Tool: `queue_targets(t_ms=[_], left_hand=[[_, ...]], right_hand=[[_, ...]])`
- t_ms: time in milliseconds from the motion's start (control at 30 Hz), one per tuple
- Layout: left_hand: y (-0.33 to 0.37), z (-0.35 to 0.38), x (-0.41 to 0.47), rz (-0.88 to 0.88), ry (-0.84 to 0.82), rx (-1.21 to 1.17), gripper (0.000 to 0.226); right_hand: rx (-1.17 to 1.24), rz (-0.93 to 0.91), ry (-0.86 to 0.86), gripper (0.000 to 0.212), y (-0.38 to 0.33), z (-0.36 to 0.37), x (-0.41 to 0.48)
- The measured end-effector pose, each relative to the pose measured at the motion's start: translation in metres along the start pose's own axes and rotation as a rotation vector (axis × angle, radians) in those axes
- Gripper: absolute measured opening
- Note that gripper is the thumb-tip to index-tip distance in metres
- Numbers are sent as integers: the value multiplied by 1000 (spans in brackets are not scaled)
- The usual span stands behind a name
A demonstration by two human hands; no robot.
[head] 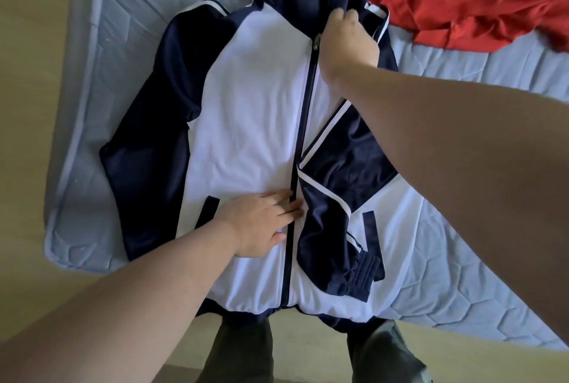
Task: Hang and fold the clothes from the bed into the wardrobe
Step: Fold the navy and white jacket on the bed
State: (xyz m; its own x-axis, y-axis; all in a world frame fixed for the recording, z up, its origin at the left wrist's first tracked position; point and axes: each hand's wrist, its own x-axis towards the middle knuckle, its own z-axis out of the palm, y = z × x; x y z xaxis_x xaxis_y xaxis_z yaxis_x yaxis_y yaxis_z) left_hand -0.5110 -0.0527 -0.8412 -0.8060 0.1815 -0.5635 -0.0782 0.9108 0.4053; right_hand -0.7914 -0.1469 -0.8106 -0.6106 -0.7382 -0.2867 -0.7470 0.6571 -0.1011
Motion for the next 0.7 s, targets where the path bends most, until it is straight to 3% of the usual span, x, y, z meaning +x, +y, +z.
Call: queue_targets(t_ms=[167, 267, 333, 400, 500, 600, 700], left_hand=[[2, -10, 3, 18, -64, 45, 60], [2, -23, 7, -18, -63, -25, 55], [8, -31, 8, -173, 40, -207, 35], [22, -36, 12, -418, 291, -458, 9], [50, -43, 19, -768, 595, -745, 28], [81, -44, 24, -865, 528, -760, 56], [105, -35, 28, -866, 400, -787, 56]], right_hand=[[73, 62, 29, 33, 6, -6, -3], [226, 62, -50, 28, 15, -10, -6], [335, -9, -86, 27, 23, -11, -16], [344, -89, -69, 28, 35, -10, -37], [362, -79, -121, 19, 58, -4, -83], [346, 44, -374, 36, 77, 8, -132], [399, 101, -656, 48, 85, 24, -166]])
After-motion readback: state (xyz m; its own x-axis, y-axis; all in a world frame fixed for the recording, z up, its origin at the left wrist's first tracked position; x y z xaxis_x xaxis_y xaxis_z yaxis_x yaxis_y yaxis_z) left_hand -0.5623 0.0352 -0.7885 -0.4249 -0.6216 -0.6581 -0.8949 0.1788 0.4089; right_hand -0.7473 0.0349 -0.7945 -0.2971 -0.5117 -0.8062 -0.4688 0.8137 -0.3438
